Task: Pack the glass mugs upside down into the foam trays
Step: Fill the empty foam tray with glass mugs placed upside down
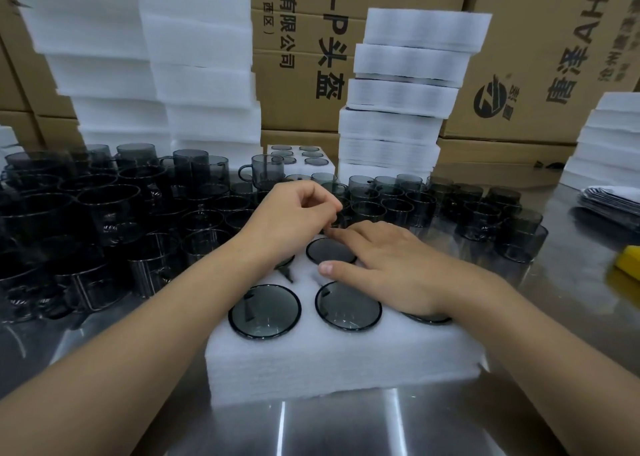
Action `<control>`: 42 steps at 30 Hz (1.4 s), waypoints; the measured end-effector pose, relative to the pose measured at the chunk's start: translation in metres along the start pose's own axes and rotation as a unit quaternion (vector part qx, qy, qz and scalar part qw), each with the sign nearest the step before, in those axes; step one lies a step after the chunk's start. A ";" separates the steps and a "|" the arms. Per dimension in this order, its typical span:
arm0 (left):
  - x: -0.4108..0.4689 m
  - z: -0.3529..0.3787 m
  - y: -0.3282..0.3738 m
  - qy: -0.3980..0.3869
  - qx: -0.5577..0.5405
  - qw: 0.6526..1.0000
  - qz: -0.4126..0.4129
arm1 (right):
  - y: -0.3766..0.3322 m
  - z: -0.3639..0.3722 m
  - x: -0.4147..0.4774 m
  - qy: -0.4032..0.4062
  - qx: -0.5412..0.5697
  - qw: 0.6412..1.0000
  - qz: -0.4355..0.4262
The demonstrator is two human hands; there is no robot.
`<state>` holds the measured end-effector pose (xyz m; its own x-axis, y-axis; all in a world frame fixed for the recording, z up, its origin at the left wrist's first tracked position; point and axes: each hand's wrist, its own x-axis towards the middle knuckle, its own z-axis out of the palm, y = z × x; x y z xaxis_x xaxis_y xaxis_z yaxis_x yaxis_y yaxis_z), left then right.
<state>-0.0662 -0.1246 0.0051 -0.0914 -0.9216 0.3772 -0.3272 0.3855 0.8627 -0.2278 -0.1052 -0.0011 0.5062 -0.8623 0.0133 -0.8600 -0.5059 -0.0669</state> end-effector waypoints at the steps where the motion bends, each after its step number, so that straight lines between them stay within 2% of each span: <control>1: -0.001 0.001 0.000 -0.006 0.019 1.000 0.009 | 0.000 0.000 0.000 0.005 0.003 1.000 -0.001; 6: -0.007 0.005 0.003 -0.042 0.155 0.984 0.083 | -0.003 0.000 -0.001 0.019 0.016 1.000 -0.004; 8: -0.010 0.001 0.005 -0.051 0.153 0.982 0.099 | -0.002 -0.003 -0.003 0.048 0.099 0.994 -0.001; 11: -0.012 -0.010 0.003 -0.079 0.133 0.982 0.108 | 0.013 -0.015 -0.014 0.108 0.275 0.955 -0.013; 12: -0.012 -0.012 0.002 -0.089 0.133 0.981 0.109 | 0.021 -0.019 -0.020 0.113 0.285 0.952 -0.015; 18: -0.013 -0.008 -0.004 -0.163 0.201 0.961 0.100 | 0.050 -0.034 -0.050 -0.027 0.168 0.985 -0.026; 22: -0.013 -0.012 -0.005 -0.143 0.173 0.969 0.099 | 0.055 -0.029 -0.063 -0.049 0.162 0.985 -0.039; 28: -0.013 -0.015 -0.003 -0.095 0.099 0.985 0.105 | 0.061 -0.019 -0.070 -0.078 0.114 0.985 -0.108; 37: -0.012 -0.028 0.007 -0.021 -0.010 0.994 0.111 | 0.054 -0.028 -0.082 -0.006 -0.030 0.986 -0.167; 42: -0.007 -0.042 0.012 0.038 -0.111 0.986 0.118 | 0.070 -0.042 -0.113 0.103 -0.143 0.961 -0.212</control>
<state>-0.0299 -0.1114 0.0274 -0.0674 -0.8024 0.5930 -0.0911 0.5968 0.7972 -0.3477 -0.0439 0.0351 0.8170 -0.5485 0.1777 -0.5765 -0.7733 0.2638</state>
